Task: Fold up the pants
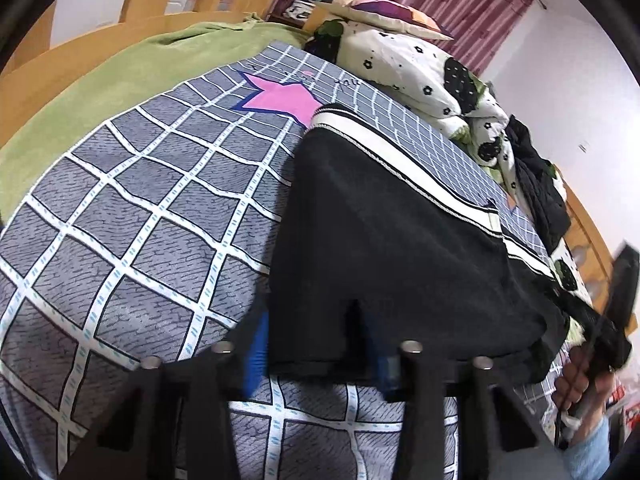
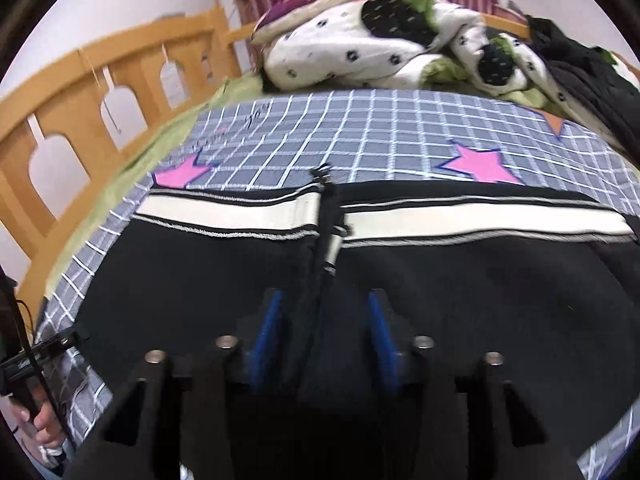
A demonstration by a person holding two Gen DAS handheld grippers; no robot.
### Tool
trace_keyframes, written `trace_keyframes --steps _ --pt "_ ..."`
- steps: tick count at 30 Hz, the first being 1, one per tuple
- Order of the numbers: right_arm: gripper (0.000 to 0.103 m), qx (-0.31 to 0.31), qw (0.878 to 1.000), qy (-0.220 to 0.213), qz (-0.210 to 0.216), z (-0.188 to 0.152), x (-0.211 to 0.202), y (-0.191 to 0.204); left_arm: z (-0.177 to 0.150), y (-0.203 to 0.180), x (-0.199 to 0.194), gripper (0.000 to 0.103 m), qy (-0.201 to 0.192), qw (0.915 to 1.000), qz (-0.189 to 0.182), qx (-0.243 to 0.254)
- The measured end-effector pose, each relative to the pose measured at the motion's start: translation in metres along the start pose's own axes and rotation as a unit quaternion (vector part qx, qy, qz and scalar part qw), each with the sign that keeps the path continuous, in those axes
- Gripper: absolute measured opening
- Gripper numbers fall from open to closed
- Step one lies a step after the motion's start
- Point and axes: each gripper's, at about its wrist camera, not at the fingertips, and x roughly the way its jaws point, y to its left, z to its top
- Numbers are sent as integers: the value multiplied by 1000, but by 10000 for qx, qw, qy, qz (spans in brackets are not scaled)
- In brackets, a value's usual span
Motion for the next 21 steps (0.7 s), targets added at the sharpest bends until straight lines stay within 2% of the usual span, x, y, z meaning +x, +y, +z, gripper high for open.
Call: trace_keyframes --steps 2,5,7,9,12,17,21 --pt "46 -42 9997 -49 -222 -9 -15 -11 3 -5 -5 18 -105 9998 151 59" --pt "46 -46 9986 -228 -471 -23 -38 -34 9 -28 -21 14 -484 9975 450 259" --pt "46 0 9960 -395 -805 -31 -52 -49 14 -61 -35 12 -844 9917 716 649" --pt "44 59 9931 -488 -1067 -40 -66 -68 21 -100 -43 12 -1041 9845 888 1094" --pt "44 195 9948 -509 -861 -48 -84 -94 28 -157 -50 11 -1146 9800 664 1487" --pt "44 335 9922 -536 -1074 -62 -103 -133 10 -256 -39 11 -1112 9684 191 2222" --pt "44 593 9900 -578 -1145 -78 -120 -167 -19 -323 -3 11 -710 9611 -327 2647"
